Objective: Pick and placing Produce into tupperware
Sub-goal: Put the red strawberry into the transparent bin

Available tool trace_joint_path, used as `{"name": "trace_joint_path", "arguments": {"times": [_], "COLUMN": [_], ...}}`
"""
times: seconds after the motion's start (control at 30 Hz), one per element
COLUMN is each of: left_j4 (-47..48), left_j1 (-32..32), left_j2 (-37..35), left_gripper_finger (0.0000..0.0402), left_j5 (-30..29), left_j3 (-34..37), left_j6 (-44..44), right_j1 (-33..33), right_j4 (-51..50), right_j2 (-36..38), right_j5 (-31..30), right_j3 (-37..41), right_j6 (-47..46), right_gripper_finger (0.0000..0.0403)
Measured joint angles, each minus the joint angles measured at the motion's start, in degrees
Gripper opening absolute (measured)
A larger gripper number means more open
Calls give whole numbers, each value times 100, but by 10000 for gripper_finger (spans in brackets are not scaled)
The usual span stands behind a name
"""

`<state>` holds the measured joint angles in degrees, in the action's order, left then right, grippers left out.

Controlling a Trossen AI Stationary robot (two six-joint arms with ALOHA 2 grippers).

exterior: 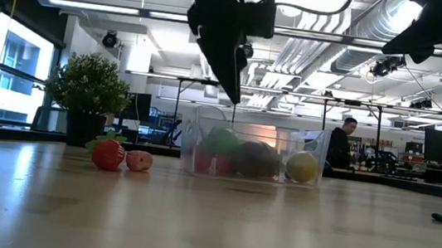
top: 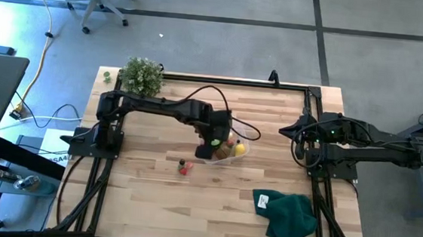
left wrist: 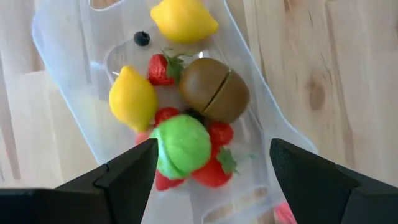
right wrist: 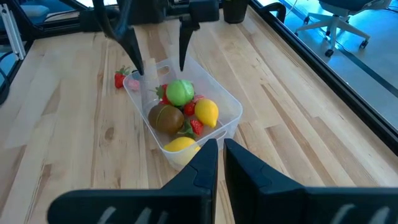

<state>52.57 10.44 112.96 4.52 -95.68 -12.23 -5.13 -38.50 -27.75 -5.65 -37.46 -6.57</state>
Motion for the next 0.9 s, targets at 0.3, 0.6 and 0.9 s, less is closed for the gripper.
{"name": "trace_joint_path", "arguments": {"times": [0.3,0.6,0.9], "left_j4": [1243,1846,2059], "left_j1": [-185,-509,-639], "left_j2": [-7,-8,-359], "left_gripper_finger": [301,301,301], "left_j5": [-182,-716,-1221], "left_j3": [-378,-383,-381], "left_j6": [-161,-190,-119], "right_j1": [2,2,0], "right_j4": [0,0,-1], "right_j2": [2,1,0], "right_j5": [2,1,0], "right_j3": [-1,0,-1], "right_j6": [2,0,1], "right_gripper_finger": [19,19,19]}}
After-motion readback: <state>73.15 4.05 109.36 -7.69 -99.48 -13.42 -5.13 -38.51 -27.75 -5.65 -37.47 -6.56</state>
